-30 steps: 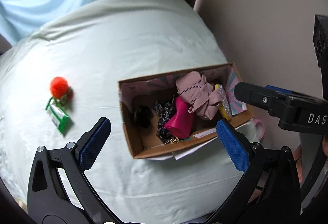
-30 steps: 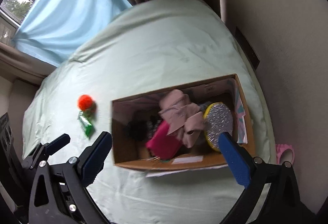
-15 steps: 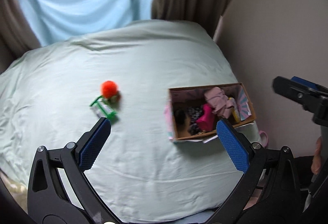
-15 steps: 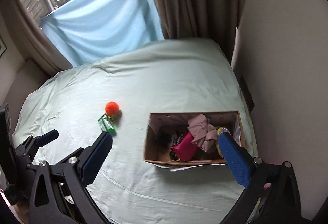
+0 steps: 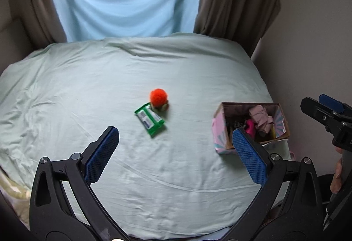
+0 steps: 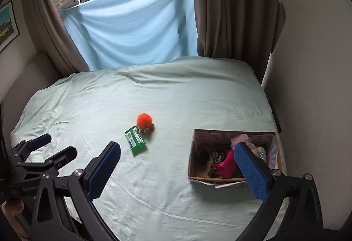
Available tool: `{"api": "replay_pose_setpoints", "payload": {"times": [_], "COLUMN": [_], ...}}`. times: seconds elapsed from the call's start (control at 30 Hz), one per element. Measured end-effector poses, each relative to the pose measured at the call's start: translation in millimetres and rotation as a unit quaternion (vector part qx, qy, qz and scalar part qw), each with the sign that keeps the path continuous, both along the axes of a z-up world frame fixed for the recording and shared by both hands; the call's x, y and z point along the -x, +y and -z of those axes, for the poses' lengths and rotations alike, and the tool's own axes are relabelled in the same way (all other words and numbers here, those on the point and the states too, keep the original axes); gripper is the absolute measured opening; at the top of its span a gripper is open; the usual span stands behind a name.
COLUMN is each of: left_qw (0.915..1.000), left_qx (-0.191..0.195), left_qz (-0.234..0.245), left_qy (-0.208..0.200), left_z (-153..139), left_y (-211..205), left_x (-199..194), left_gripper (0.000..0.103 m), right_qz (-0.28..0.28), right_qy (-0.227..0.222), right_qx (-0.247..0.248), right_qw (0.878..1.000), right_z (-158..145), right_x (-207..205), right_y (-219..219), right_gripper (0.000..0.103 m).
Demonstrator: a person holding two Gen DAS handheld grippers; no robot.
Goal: Organize soft objects
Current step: 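Lift both tools away from the box toward the pompom and wipes, then grasp the green wipes pack with the left tool while the right tool grasps the orange pompom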
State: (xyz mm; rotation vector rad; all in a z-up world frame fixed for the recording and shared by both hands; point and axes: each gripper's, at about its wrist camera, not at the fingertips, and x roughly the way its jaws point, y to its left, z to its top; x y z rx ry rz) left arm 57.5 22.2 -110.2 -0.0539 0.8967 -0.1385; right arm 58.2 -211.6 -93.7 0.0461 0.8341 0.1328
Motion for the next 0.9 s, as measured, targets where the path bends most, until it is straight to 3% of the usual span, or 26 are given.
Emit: {"api": "replay_pose_setpoints", "payload": {"times": [0.23, 0.43, 0.63, 0.9], "left_qw": [0.9999, 0.9987, 0.9944, 0.9766], "left_qx": [-0.004, 0.01, 0.045, 0.118], "left_qz": [0.007, 0.009, -0.031, -0.086], "left_qy": [0.011, 0.049, 0.091, 0.158], "left_z": [19, 59, 118, 212], "left_y": [52, 91, 118, 125], "left_x": [-37, -90, -147, -200], "left_gripper": [0.103, 0.102, 0.102, 0.102], "right_qz": [-0.004, -0.023, -0.037, -0.07], "right_qy": [0.007, 0.03, 0.065, 0.126], "right_qx": [-0.019, -0.052, -0.064, -0.06], "right_qw": [1.0, 0.998, 0.995, 0.988], "right_z": [15, 46, 90, 162], "right_x": [-41, -97, -166, -246], "right_y": [53, 94, 126, 158], "right_gripper": [0.103, 0.103, 0.103, 0.103]}}
